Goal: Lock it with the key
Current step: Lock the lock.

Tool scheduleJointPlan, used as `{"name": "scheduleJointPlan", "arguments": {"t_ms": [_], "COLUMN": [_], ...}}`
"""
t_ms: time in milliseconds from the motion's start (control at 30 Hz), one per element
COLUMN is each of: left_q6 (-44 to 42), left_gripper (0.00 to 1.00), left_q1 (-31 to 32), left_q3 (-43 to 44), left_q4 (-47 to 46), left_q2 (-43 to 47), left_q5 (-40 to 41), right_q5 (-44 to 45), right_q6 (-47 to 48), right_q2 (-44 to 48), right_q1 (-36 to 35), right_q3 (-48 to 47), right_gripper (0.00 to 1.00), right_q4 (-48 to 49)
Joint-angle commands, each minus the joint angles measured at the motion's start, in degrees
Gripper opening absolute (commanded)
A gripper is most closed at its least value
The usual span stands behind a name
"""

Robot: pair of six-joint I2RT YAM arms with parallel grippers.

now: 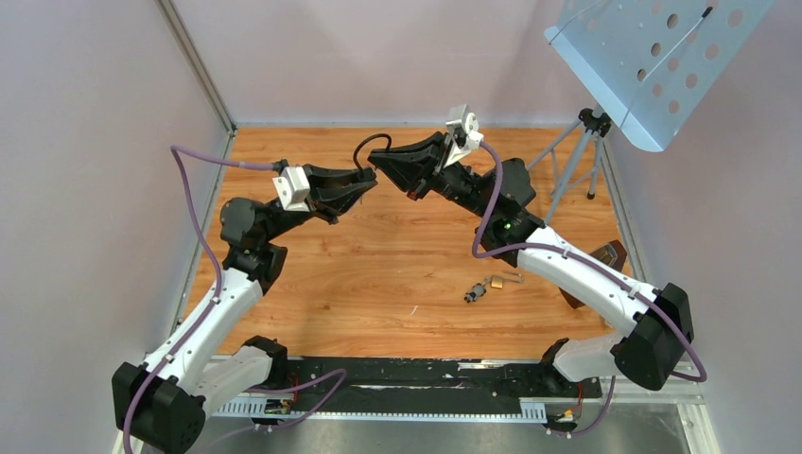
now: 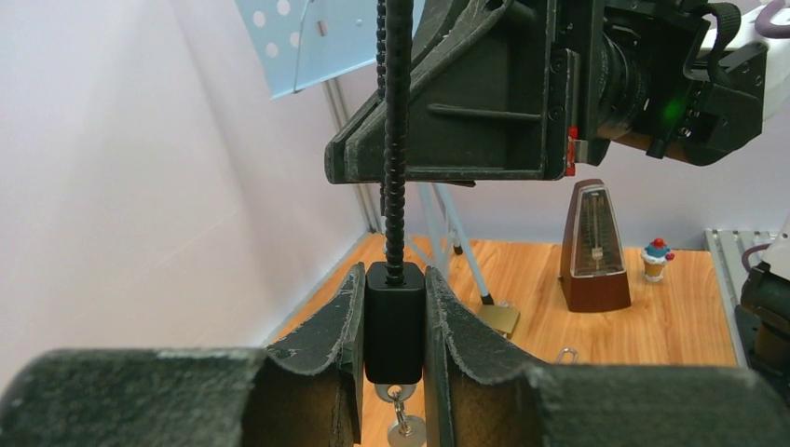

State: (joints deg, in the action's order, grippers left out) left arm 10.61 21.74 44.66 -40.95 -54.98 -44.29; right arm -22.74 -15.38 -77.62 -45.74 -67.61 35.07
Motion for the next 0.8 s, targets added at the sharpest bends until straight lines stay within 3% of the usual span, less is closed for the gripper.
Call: {"name": "scheduleJointPlan", "arguments": {"t_ms": [0,767], "left_q6": [-0.9,5.3], "left_gripper": [0.0,0.0], "left_q1": [0.2,0.2], "left_q3": [0.8,0.4], "left_q4": [-0.9,-8.7], "left_q2": [-0.5,-1.4], "left_q5": [-0.2,4.1], "right_q5": [-0.6,-4.0], "right_q6": [-0.2,2.0], "right_q2": [-0.6,-3.9], "right_q1": [-1.1,-1.2], "right_q3": [-2.3,-0.8], "right_gripper": [0.0,0.0], "right_q4": [2.9,-0.6]}}
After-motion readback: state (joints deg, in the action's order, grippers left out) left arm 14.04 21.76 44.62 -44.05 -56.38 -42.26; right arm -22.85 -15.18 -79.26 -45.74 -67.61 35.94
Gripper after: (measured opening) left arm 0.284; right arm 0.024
